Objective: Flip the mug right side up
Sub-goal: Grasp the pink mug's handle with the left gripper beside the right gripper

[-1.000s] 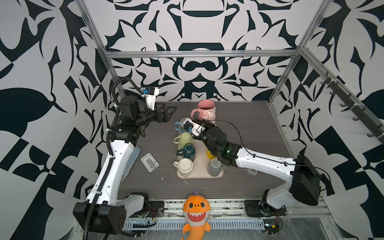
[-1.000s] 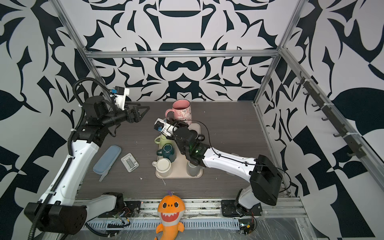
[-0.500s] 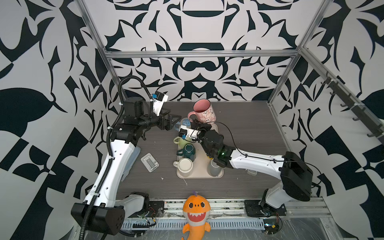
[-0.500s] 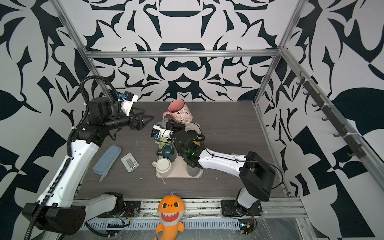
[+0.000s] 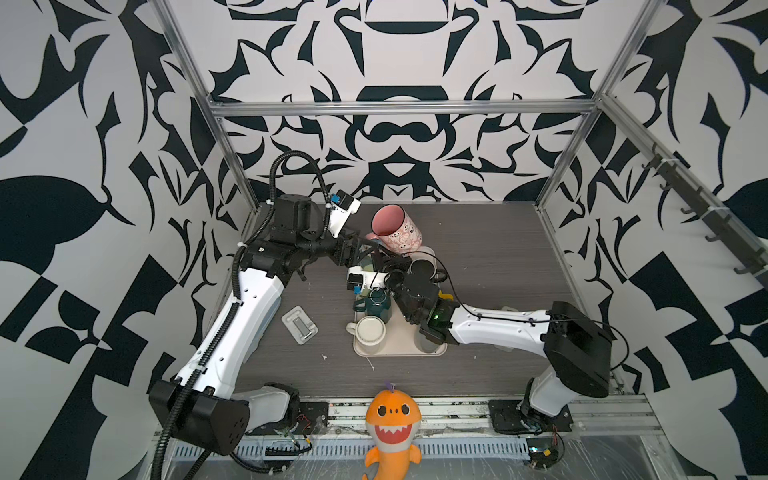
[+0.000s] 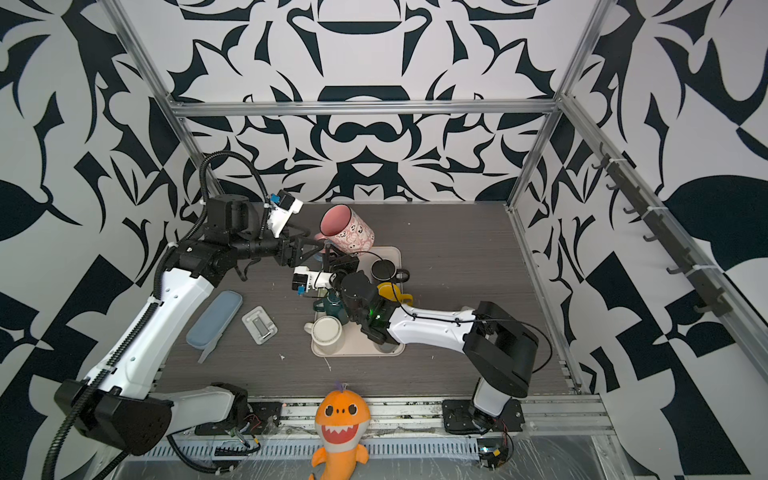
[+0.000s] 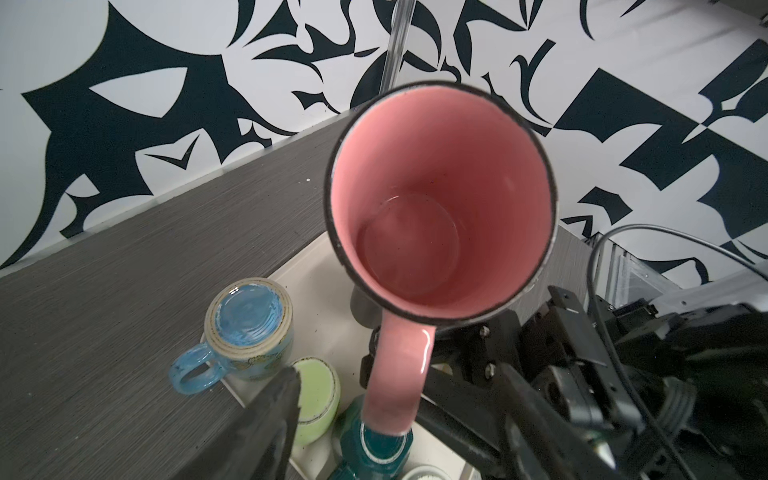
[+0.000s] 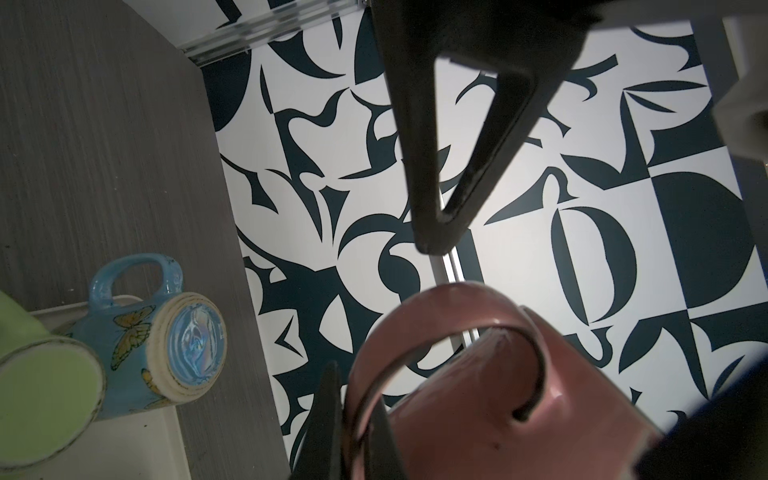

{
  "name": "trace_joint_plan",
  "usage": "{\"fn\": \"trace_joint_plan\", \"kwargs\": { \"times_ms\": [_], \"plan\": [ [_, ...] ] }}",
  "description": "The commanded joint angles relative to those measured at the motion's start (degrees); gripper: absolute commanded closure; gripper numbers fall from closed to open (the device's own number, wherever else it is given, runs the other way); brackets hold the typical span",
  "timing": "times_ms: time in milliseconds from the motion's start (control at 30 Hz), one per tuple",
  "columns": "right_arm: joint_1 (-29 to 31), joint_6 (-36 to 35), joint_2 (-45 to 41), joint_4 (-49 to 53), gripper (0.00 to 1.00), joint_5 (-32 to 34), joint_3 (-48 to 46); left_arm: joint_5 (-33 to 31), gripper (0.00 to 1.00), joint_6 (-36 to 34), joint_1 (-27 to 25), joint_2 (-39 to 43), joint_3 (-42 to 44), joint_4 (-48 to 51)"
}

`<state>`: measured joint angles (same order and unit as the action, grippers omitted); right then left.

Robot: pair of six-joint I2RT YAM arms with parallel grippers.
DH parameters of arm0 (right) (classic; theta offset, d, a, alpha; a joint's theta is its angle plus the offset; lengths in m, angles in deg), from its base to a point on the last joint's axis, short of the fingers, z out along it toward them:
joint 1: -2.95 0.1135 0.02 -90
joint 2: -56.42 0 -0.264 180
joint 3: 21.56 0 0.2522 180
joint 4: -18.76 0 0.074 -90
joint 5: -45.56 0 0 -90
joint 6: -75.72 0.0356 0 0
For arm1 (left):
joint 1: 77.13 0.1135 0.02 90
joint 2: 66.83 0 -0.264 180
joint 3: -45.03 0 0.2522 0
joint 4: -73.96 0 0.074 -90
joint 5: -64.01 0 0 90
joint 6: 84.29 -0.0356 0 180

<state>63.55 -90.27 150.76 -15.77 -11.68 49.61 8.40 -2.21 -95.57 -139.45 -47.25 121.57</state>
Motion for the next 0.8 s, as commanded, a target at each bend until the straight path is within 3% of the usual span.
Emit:
{"fn": "trace_joint_plan", "kwargs": {
  "times_ms": [0,533,767],
  "plan": [
    [0.48,-3.01,-2.59,-11.78,1.00,0.11,1.46,-1.95,0.26,-1.96,-0.73,-1.70,-2.29,4.36],
    [1.06,-3.72,-1.44,-12.58,1.00,-0.10,1.74,-1.73,0.35,-2.13,-1.16,-1.98,-2.26,3.92],
    [1.10,-3.73,-0.83,-12.93,1.00,-0.06,2.20,-0.63,0.46,-2.18,-1.21,-1.54,-1.55,3.14]
  ]
}}
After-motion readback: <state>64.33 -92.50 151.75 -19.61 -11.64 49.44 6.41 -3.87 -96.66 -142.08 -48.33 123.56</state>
